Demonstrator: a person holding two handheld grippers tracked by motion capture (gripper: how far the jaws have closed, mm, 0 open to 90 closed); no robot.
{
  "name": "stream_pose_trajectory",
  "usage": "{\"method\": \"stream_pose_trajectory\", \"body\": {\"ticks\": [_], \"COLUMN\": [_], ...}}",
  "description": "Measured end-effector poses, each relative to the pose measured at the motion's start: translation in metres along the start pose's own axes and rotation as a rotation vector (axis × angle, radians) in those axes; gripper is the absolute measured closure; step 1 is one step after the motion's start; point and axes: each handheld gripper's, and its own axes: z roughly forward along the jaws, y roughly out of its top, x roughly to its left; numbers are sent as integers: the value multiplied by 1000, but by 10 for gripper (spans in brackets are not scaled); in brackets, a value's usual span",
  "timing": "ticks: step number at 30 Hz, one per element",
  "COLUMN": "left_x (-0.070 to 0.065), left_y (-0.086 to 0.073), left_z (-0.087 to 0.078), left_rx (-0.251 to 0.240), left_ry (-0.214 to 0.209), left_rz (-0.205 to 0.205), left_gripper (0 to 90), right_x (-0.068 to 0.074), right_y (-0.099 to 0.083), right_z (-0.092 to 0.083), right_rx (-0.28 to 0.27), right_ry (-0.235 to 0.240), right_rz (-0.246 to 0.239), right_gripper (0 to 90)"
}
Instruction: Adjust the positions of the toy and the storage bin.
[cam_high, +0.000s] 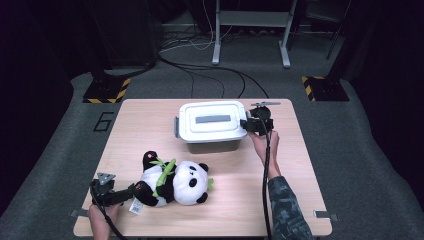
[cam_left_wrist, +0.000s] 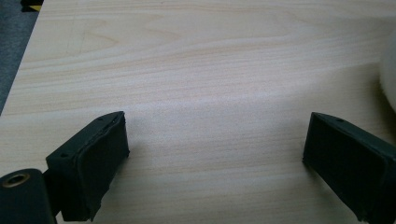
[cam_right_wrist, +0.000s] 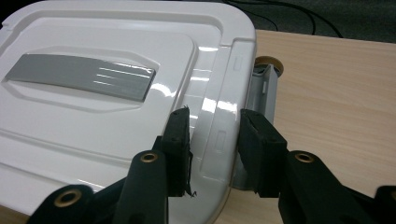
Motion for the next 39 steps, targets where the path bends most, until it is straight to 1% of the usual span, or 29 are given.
{"method": "stream_pose_trajectory", "body": {"ticks": [8, 12, 15, 16, 17, 18, 19, 20, 22, 24, 25, 26, 27, 29, 31, 33, 35, 36, 37, 39], "left_x": [0, 0, 0, 0, 0, 0, 0, 0, 0, 0, 0, 0, 0, 0, 0, 0, 0, 0, 0, 0], "left_y": [0, 0, 0, 0, 0, 0, 0, 0, 0, 0, 0, 0, 0, 0, 0, 0, 0, 0, 0, 0], "left_z": [0, 0, 0, 0, 0, 0, 0, 0, 0, 0, 0, 0, 0, 0, 0, 0, 0, 0, 0, 0], "left_rx": [-3, -4, -3, -6, -7, -8, -8, -7, -8, -8, -8, -8, -8, -8, -7, -7, -8, -8, -8, -8], "left_ry": [2, 2, 2, 2, 2, 2, 2, 2, 2, 3, 3, 2, 3, 3, 2, 2, 3, 3, 3, 2], "left_rz": [1, 0, 0, 0, 0, -1, 0, -1, -1, -1, -1, -1, -1, -1, -1, 0, -1, -1, -1, -1], "left_gripper": [62, 62, 62, 62, 62, 62, 62, 62, 62, 62, 62, 62, 62, 62, 62, 62, 62, 62, 62, 62], "right_x": [-7, -8, -9, -10, -10, -10, -11, -11, -11, -7, -3, 1, 5, 15, 24, 32, 40, 43, 44, 51], "right_y": [-20, -30, -34, -35, -35, -35, -33, -33, -30, -26, -22, -20, -17, -10, -3, 5, 11, 14, 16, 22], "right_z": [-23, -33, -39, -39, -39, -39, -38, -38, -37, -36, -35, -35, -34, -31, -26, -19, -12, -7, -4, 6], "right_rx": [-15, -22, -24, -25, -27, -26, -29, -24, -24, -31, -31, -28, -33, -30, -21, -9, 2, 13, 22, 51], "right_ry": [-7, 0, 4, 6, 8, 9, 21, 21, 39, 43, 51, 54, 61, 70, 93, 114, 131, 133, 136, 139], "right_rz": [17, 28, 20, 7, -6, -4, -28, -37, -55, -93, -117, -126, -148, -184, -208, -236, -260, -282, -302, -323], "right_gripper": [633, 626, 615, 605, 585, 561, 514, 480, 411, 304, 253, 212, 161, 125, 71, 47, 50, 55, 69, 121]}}
